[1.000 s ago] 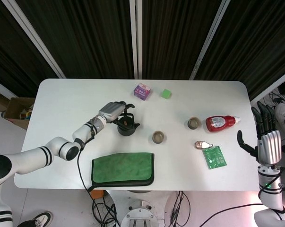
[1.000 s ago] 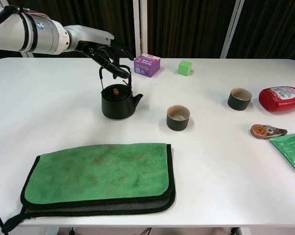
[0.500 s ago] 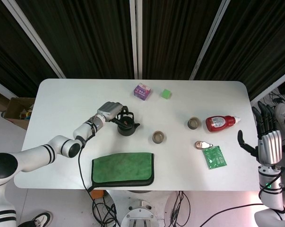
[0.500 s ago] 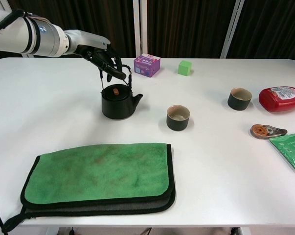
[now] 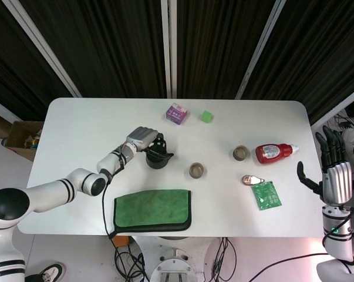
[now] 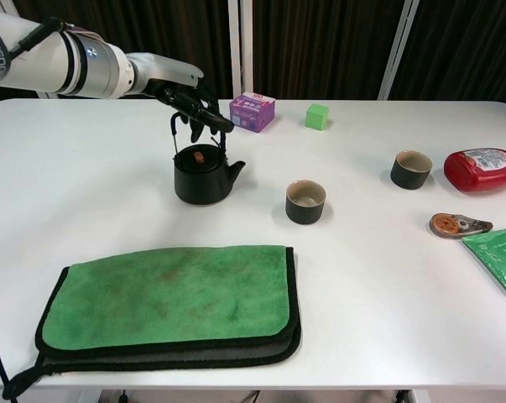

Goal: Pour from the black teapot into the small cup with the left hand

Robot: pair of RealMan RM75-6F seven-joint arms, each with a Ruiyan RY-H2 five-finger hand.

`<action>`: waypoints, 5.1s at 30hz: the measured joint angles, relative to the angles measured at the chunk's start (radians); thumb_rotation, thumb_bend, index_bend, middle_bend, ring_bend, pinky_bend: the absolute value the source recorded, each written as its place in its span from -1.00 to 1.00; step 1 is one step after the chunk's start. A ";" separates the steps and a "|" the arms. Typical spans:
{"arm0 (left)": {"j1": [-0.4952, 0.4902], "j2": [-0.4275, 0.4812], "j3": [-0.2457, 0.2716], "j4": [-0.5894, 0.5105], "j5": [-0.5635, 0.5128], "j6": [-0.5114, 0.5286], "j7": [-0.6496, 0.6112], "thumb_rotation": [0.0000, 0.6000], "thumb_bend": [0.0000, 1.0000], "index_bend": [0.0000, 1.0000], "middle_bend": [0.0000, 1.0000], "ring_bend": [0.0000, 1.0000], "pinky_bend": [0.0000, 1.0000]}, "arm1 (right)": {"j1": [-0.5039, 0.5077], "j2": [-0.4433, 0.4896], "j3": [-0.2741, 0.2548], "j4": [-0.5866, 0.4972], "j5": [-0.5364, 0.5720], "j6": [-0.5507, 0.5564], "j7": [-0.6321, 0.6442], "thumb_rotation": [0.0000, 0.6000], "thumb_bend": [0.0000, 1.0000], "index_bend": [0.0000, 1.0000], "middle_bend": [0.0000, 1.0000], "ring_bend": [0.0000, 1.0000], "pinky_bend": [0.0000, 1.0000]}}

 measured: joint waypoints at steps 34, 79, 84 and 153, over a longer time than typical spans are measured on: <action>-0.010 0.007 0.013 0.008 -0.012 -0.048 -0.032 -0.29 -1.00 0.15 0.34 0.28 -0.46 | 0.001 -0.003 0.001 0.013 0.012 -0.013 0.012 1.00 -0.09 -1.00 -1.00 -1.00 -1.00; -0.003 -0.013 0.032 0.031 0.019 -0.072 -0.070 -0.32 -1.00 0.31 0.52 0.45 -0.30 | -0.001 -0.007 0.008 0.034 0.031 -0.021 0.020 1.00 -0.09 -1.00 -1.00 -1.00 -1.00; -0.002 -0.003 0.027 0.018 0.019 -0.090 -0.084 -0.32 -1.00 0.31 0.52 0.45 -0.30 | 0.000 -0.007 0.008 0.034 0.032 -0.023 0.020 1.00 -0.09 -1.00 -1.00 -1.00 -1.00; 0.070 0.117 -0.064 -0.132 0.142 -0.031 -0.234 -0.21 -0.96 0.79 0.97 0.85 -0.33 | 0.014 -0.023 0.008 0.043 0.038 -0.044 0.009 1.00 -0.10 -1.00 -1.00 -1.00 -1.00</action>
